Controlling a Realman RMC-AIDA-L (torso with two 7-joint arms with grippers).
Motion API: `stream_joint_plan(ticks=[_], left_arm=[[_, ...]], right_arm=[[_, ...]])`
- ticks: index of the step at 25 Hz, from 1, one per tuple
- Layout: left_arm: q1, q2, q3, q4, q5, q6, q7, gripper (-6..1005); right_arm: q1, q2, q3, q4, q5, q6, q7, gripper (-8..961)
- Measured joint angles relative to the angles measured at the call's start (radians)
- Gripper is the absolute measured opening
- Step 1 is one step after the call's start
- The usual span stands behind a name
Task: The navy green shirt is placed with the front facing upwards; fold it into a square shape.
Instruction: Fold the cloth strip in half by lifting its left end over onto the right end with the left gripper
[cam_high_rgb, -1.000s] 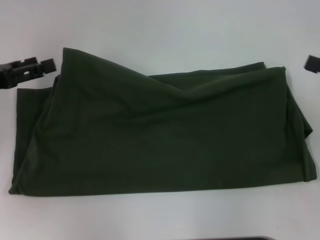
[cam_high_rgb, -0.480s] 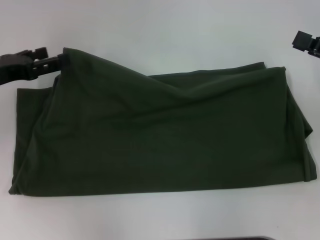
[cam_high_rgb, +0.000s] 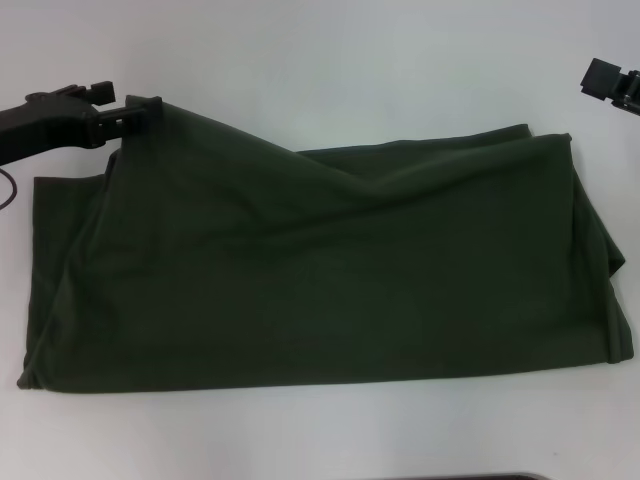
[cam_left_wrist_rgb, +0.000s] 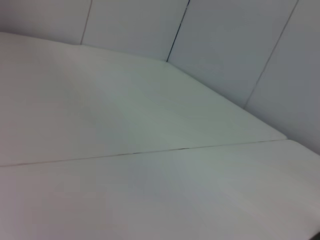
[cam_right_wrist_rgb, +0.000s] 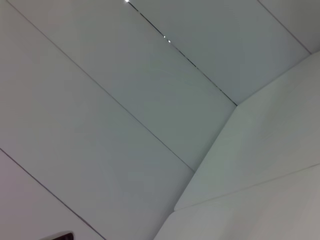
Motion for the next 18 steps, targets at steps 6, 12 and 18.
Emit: stream_joint_plan(ticks=[6,12,18], left_arm=[[-0.001,-0.004,0.026,0.0,0.0,-0.042,0.007,828],[0.004,-0.005,0.049,0.001,0.001,-0.048,0.009,703],[0.003,-0.005,0.075,0.003,0.001,-0.047,0.011,539]], right_arm=[[-0.003,0.001,0.003,0.0,0.0,-0.001,0.0,930],[-0.004,0.008,-0.001,0.0,0.0,0.006,-0.006,930],[-0.007,0.008,-0.001,0.0,0.0,0.007,-0.008,930]])
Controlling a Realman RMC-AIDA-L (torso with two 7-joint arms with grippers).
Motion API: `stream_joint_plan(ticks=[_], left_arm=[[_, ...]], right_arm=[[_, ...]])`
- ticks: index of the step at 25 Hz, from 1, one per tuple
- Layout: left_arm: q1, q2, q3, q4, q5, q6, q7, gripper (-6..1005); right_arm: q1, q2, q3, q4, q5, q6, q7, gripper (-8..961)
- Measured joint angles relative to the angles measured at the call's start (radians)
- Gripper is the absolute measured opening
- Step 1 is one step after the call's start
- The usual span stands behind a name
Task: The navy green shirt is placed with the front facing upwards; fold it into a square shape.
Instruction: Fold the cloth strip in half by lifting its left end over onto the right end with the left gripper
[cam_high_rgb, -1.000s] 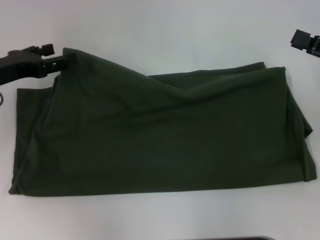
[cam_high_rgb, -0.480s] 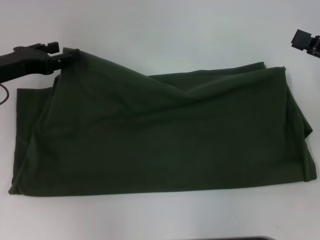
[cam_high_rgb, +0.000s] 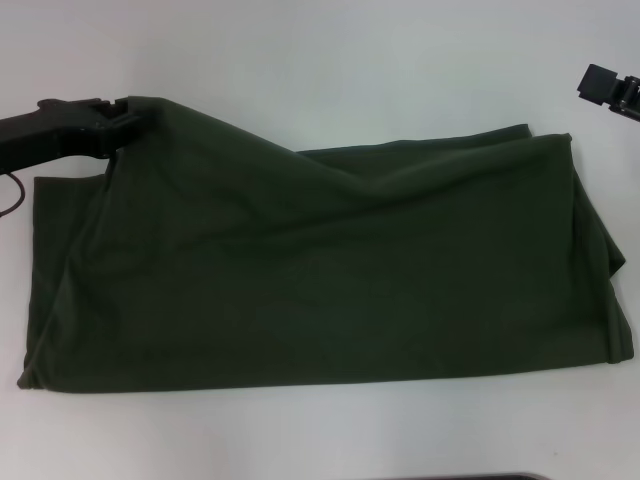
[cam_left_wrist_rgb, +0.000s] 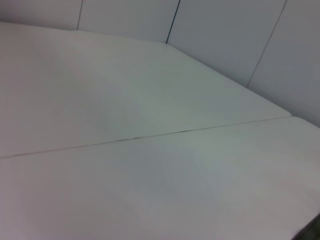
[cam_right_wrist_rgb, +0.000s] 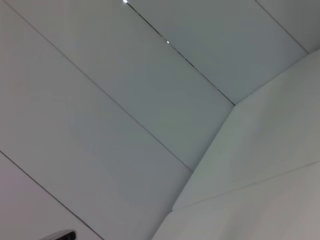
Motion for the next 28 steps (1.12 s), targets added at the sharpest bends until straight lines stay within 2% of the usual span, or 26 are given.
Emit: stream_joint_plan(ticks=[3,11,23,28], left_arm=[[-0.004,0.0,0.002,0.001,0.0,0.006,0.0,437],[-0.008,0.002,0.001,0.002,0.0,0.01,-0.007,57],[0.002,0.01,-0.01,0.007,-0.039,0.008,-0.01,63],[0.005,0.007,-0.008,0.006,-0.038,-0.034,-0.01,65]], right_arm=[[-0.003,0.001,0.002,0.0,0.0,0.001,-0.001,931],[-0.004,0.004,0.0,0.0,-0.001,0.006,-0.004,931],[-0.004,0.008,0.0,0.0,-0.003,0.015,-0.009,931],[-0.004,0.009,-0.001,0.0,-0.004,0.015,-0.01,931]])
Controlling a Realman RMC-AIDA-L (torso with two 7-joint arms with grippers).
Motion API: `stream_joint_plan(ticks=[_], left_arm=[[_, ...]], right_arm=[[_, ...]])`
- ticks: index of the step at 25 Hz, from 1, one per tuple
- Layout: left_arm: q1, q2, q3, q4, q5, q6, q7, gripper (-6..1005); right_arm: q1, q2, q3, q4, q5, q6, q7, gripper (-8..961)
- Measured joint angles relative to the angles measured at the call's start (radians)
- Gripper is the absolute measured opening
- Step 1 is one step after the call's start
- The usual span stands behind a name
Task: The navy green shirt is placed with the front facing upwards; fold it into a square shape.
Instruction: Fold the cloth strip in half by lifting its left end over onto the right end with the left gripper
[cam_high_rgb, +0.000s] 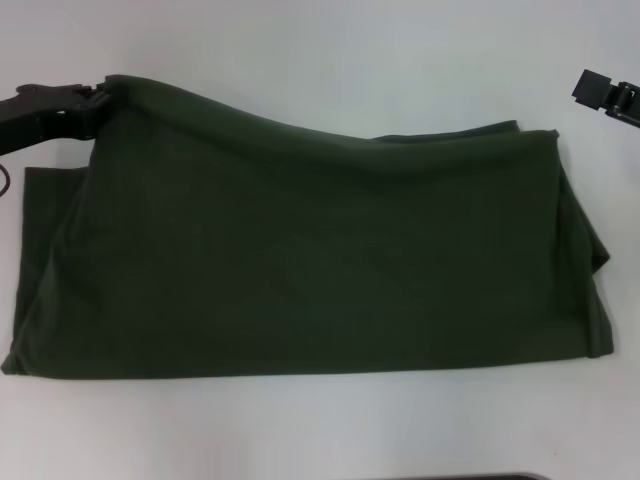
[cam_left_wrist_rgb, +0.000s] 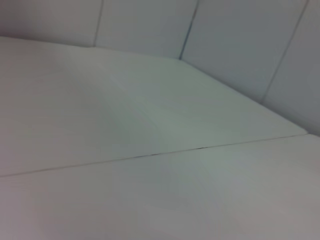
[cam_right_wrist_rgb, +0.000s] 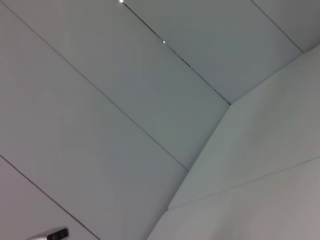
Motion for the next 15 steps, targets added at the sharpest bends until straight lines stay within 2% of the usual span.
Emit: stream_joint_plan(ticks=[2,4,9,15], left_arm=[[0.001,-0.003,0.001,-0.003,0.0,-0.021,0.0,66],[0.001,-0.017,0.006,-0.022,0.006,-0.103,0.004,67],[-0.004,-0.04,0.033,-0.038,0.009,-0.189,0.01,70],[-0.01,-0.043,0.089,-0.072,0.003,-0.247,0.011,73]], right_arm=[[0.0,0.002,0.0,0.0,0.0,0.0,-0.001,930],[0.0,0.004,-0.001,0.0,-0.001,0.0,-0.002,930],[0.006,0.008,-0.001,0.0,-0.001,-0.001,-0.003,925],[0.01,0.009,-0.001,0.0,-0.001,-0.003,-0.003,922]])
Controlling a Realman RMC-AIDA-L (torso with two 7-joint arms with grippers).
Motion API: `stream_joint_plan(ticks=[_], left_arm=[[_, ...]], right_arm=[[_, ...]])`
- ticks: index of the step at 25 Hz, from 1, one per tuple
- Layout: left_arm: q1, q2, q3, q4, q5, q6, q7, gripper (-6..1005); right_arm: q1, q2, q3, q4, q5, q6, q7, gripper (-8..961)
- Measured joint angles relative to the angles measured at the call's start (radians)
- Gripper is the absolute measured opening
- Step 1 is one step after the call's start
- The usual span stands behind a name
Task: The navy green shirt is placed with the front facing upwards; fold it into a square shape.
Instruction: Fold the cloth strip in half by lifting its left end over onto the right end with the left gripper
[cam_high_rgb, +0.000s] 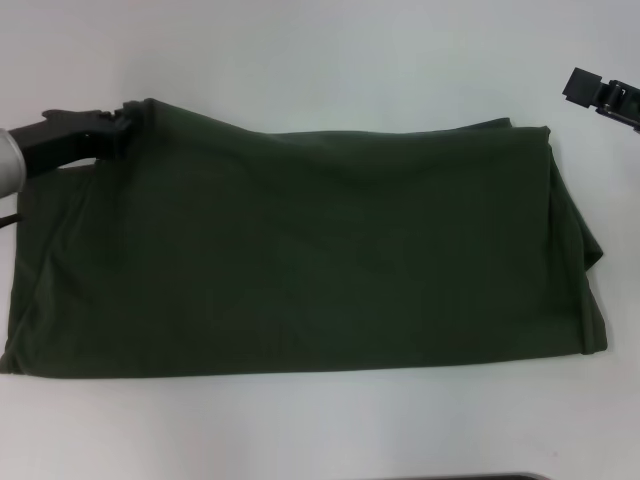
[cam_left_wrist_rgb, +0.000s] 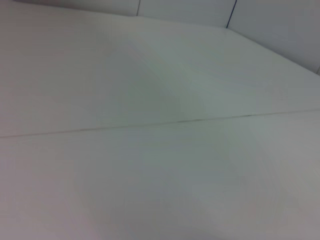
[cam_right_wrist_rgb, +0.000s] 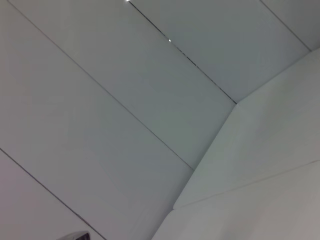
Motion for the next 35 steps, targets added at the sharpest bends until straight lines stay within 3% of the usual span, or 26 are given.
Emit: stream_joint_plan(ticks=[9,18,25,30,35], left_arm=[[0.006,-0.001,0.016,0.002,-0.041,-0.014,0.0,77],[0.037,-0.001,0.014,0.03,-0.183,-0.061,0.043,425],[0.106,0.0,0.014,0.054,-0.35,0.181,0.209,711],[0.124,-0.001,0.021,0.048,-0.358,0.286,0.263,818],[0.125,0.0,0.036,0.007,-0.348,0.281,0.307,818]], right_arm=[[-0.006,0.0,0.0,0.0,0.003,0.002,-0.001,919],[-0.008,0.006,0.0,0.0,0.005,0.002,-0.004,916],[-0.01,0.006,0.001,0.0,0.005,0.003,-0.011,914],[-0.009,0.007,0.004,0.0,0.005,0.005,-0.017,912],[-0.009,0.007,0.006,0.0,0.005,0.006,-0.019,910]])
